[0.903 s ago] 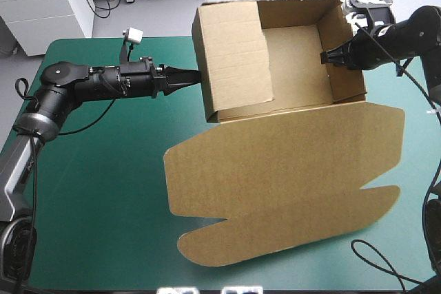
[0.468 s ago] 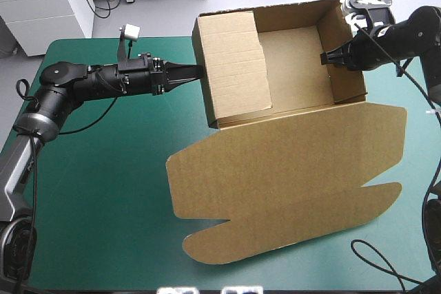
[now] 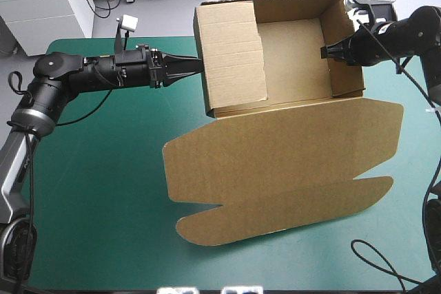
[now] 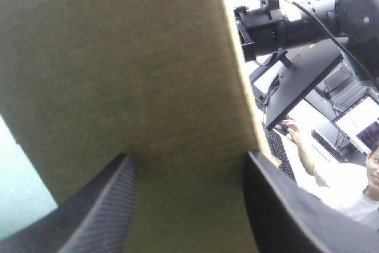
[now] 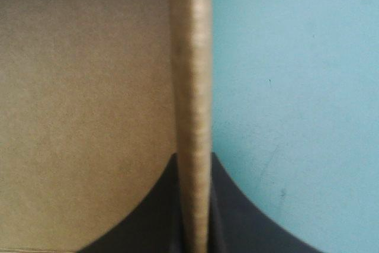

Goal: Fold the box

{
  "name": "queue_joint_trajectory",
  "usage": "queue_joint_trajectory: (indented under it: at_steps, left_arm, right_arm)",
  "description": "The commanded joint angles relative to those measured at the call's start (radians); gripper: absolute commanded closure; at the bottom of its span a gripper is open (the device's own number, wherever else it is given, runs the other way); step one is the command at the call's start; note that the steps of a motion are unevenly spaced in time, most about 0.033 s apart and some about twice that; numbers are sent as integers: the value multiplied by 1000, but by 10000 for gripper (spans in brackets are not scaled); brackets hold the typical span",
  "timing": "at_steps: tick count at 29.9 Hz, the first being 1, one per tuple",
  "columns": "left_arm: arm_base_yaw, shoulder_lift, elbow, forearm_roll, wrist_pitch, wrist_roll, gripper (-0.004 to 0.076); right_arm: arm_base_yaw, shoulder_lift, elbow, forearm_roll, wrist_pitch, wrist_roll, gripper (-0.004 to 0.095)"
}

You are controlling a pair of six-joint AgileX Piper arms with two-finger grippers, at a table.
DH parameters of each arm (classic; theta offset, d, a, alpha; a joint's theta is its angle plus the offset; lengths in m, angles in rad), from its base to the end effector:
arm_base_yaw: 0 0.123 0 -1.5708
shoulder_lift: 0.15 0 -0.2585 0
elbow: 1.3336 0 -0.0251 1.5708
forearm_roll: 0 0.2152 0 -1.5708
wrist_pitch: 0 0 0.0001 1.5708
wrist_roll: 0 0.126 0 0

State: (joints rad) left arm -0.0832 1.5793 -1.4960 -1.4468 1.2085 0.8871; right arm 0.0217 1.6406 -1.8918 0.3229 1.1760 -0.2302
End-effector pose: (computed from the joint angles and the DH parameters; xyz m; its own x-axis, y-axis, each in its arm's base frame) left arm 0.2898 -0.1415 0.3898 -0.5960 -0.0770 -0.7993 0.7539 0.2891 -0.5900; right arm 0.3324 0.0441 0.3824 -0.7035 -0.1128 -0.7016 -0.2942 0.9450 0.1430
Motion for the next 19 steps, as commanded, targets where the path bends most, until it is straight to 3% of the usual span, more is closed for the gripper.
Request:
queue_joint_trajectory:
  at_steps: [1, 14, 19]
  left_arm:
    - [-4, -40, -102, 8, 68, -59, 309]
    - [-55, -40, -208, 323, -90, -204, 299]
    - [-56, -40, -208, 464, -162, -282, 288]
  right_arm:
    - [-1, -51, -30, 33, -85, 23, 920]
    - [140, -51, -30, -142, -200, 140, 920]
    - [160, -51, -30, -153, -220, 179, 919]
